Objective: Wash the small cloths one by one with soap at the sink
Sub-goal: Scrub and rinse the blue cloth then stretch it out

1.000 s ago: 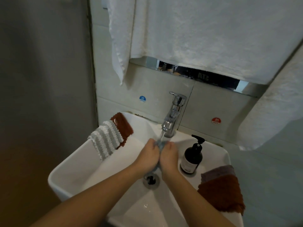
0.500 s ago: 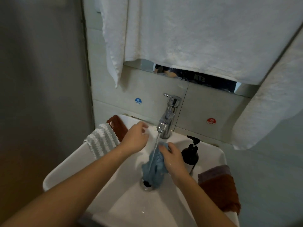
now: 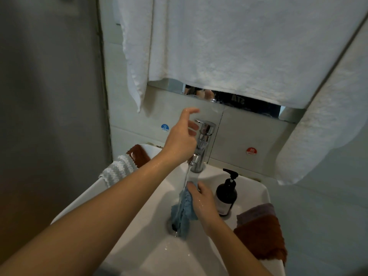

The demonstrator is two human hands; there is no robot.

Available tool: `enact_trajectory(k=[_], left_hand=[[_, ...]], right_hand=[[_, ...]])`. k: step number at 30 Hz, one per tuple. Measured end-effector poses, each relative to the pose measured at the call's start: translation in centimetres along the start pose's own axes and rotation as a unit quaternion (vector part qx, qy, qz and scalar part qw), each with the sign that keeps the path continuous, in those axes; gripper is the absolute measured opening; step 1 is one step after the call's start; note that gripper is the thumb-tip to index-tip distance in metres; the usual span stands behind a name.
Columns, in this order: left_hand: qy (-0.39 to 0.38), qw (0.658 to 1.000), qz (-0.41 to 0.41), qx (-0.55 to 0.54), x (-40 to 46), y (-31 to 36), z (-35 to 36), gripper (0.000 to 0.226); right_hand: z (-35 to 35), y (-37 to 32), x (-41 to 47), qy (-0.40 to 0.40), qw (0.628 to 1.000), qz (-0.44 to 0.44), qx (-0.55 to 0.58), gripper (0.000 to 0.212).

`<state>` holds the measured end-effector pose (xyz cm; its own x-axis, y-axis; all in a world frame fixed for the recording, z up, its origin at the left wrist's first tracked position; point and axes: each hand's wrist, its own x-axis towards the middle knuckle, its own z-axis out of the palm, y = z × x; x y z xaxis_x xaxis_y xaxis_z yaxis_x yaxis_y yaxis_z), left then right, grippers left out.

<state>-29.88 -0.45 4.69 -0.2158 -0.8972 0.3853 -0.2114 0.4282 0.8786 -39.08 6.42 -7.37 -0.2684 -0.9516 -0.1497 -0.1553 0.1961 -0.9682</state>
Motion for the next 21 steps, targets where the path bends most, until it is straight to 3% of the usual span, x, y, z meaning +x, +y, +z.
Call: enact_trajectory(k=[12, 16, 18, 21], left_hand=[[-0.036, 0.999, -0.005, -0.016, -1.2, -3.5, -0.7, 0.077], [-0.045, 0.996, -0.051, -0.05, -2.8, -6.9, -1.6, 0.074], [-0.085, 0.993, -0.085, -0.018, -3.7, -9.2, -1.7, 0.075], [-0.237, 0.96, -0.118, 0.092, -4.9, -11.6, -1.4, 0.069]], right_hand=[[0.3, 0.6, 0.6, 0.021, 1.0, 0.016, 0.001, 0.048], [-0.3, -0.3, 0.6, 0.02, 0.998, 0.035, 0.057, 0.025], [-0.4, -0.6, 0.9, 0.008, 0.992, 0.056, 0.115, 0.02], [-0.2, -1.1, 1.0, -0.008, 0.972, 0.078, 0.221, 0.036]])
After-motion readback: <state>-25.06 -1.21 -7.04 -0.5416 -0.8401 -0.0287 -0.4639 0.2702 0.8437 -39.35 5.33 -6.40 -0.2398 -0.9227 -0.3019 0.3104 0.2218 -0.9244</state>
